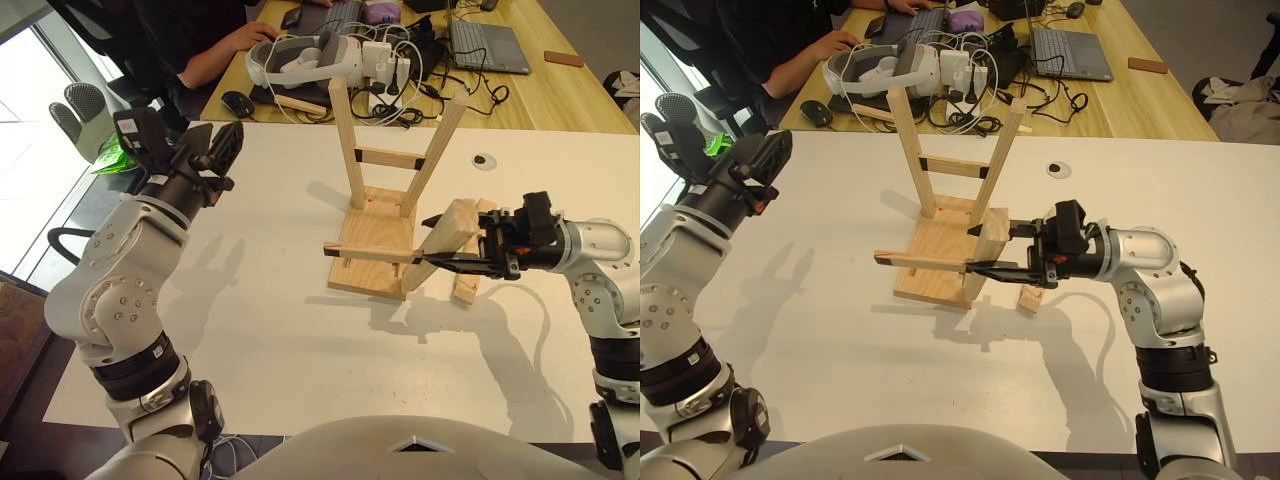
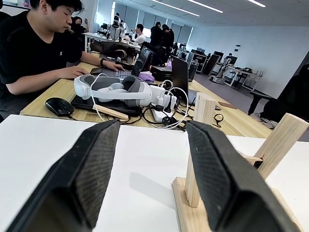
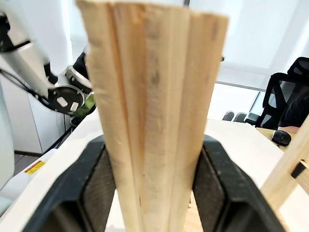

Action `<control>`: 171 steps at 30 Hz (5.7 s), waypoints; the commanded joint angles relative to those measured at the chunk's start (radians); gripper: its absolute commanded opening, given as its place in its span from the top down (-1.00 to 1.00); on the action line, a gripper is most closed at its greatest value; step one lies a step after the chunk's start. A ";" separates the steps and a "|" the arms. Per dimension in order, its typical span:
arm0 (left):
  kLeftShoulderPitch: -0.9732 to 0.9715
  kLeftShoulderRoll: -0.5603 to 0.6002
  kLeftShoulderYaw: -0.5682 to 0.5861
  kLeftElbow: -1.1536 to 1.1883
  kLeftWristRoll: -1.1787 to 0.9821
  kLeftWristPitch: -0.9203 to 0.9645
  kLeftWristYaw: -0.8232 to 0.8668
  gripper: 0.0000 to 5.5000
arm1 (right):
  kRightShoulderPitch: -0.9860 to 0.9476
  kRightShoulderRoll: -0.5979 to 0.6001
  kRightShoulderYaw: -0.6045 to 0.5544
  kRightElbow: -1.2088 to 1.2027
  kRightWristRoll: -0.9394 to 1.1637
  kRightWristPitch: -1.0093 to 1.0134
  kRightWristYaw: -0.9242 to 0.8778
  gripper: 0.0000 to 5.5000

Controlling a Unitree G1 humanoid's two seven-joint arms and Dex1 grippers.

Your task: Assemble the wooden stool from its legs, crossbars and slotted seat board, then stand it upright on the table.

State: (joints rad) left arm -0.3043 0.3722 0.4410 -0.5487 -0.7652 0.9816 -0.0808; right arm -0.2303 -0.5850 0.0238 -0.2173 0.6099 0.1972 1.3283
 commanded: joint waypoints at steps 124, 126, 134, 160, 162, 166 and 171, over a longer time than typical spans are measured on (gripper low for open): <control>0.176 0.030 -0.114 -0.184 -0.058 -0.161 0.142 0.08 | 0.193 -0.496 0.224 -0.152 -0.338 0.698 -0.502 -0.12; 0.177 0.033 -0.109 -0.183 -0.061 -0.161 0.143 0.08 | 0.170 -0.464 0.160 -0.150 -0.309 0.721 -0.518 -0.12; 0.148 0.041 -0.116 -0.160 -0.061 -0.158 0.137 0.08 | -0.074 -0.104 -0.055 -0.105 -0.284 0.923 -0.876 -0.25; 0.152 0.052 -0.107 -0.176 -0.085 -0.147 0.164 0.08 | 0.019 -0.146 0.034 0.033 -0.219 1.166 -0.796 -0.41; 0.153 0.049 -0.108 -0.177 -0.083 -0.150 0.167 0.08 | 0.008 -0.169 0.070 0.037 -0.234 1.128 -0.780 -0.29; 0.148 0.044 -0.112 -0.174 -0.079 -0.154 0.169 0.08 | -0.011 -0.215 0.145 0.032 -0.273 1.043 -0.749 -0.11; 0.128 0.049 -0.123 -0.156 -0.060 -0.145 0.181 0.08 | -0.019 -0.254 0.203 0.033 -0.334 0.940 -0.732 0.19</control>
State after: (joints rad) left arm -0.1611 0.4194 0.3299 -0.7197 -0.8364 0.8238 0.0871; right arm -0.2348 -0.8227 0.2147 -0.1853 0.2940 1.1707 0.5870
